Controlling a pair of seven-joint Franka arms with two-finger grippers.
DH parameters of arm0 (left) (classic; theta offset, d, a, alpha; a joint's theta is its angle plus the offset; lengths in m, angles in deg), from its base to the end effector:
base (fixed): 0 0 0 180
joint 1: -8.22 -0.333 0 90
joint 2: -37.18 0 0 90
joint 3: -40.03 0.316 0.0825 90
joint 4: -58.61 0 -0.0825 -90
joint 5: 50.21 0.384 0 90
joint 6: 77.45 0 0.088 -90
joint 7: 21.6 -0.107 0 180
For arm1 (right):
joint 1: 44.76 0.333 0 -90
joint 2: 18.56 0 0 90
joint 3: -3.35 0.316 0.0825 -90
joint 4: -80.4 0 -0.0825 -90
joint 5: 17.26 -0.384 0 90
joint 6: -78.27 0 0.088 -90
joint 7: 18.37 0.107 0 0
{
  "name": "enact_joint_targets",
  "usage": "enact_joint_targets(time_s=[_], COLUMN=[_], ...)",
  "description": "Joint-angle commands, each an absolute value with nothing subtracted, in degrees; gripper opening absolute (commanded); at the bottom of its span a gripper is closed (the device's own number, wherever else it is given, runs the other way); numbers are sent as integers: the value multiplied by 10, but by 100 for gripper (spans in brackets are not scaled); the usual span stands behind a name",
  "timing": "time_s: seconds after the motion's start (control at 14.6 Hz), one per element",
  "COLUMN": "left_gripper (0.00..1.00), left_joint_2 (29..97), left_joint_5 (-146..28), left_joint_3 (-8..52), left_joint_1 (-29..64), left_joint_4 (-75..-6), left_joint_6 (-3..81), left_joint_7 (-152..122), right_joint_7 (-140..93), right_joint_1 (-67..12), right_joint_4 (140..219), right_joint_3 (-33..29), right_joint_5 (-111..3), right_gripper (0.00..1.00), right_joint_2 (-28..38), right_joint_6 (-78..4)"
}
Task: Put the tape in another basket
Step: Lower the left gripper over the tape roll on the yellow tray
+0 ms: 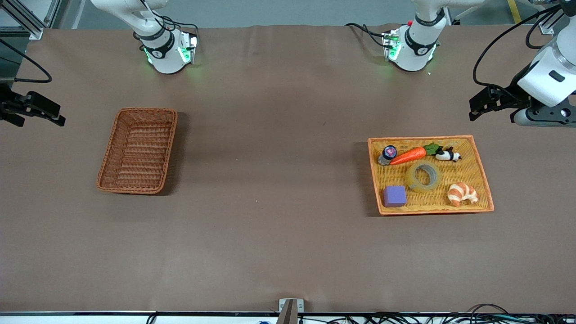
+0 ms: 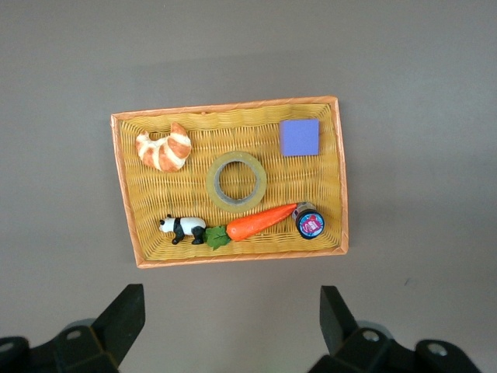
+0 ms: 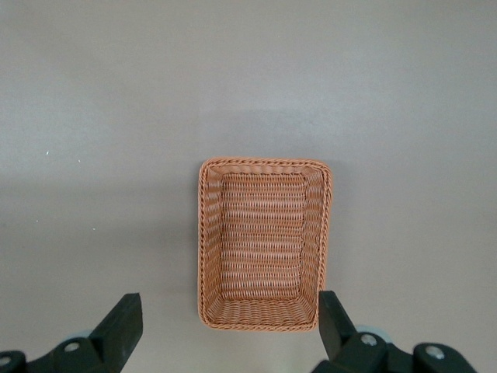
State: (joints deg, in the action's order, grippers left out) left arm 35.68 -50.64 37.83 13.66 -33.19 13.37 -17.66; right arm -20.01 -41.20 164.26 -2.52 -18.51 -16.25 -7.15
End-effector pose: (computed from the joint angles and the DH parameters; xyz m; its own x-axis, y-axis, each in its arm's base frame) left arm 0.5426 -0.0739 0.6253 0.9979 -0.0644 0.0086 -0.0645 -0.9979 0.0071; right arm 0.5590 -0.0187 0.6454 0.9999 -0.0099 -0.0124 -0.0101 -0.9998 -0.0180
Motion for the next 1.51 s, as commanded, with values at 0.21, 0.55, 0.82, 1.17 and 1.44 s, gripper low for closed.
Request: enact_joint_targets(time_s=[0.21, 0.55, 0.82, 1.17, 1.44], left_gripper=[99, 100, 100, 78, 99], left_joint_2=[352, 368, 394, 451, 480], left_joint_5=[-513, -511, -507, -488, -460], left_joint_3=[384, 388, 392, 392, 392], left_joint_1=[138, 138, 128, 125, 117], left_joint_4=[-311, -305, -324, -347, -412], left_joint_6=[137, 114, 114, 122, 248], left_joint_7=[-176, -158, -158, -159, -160], right_joint_7=[-203, -203, -203, -203, -204], right_joint_1=[-418, -418, -418, -418, -418], right_joint_4=[1650, 1650, 1650, 1650, 1650], right_joint_3=[-23, -23, -23, -23, -23], right_joint_5=[-186, -186, -186, -186, -187], right_gripper=[100, 100, 100, 100, 100], right_joint_2=[-167, -167, -167, -167, -167], right_joint_6=[-72, -72, -72, -72, -72])
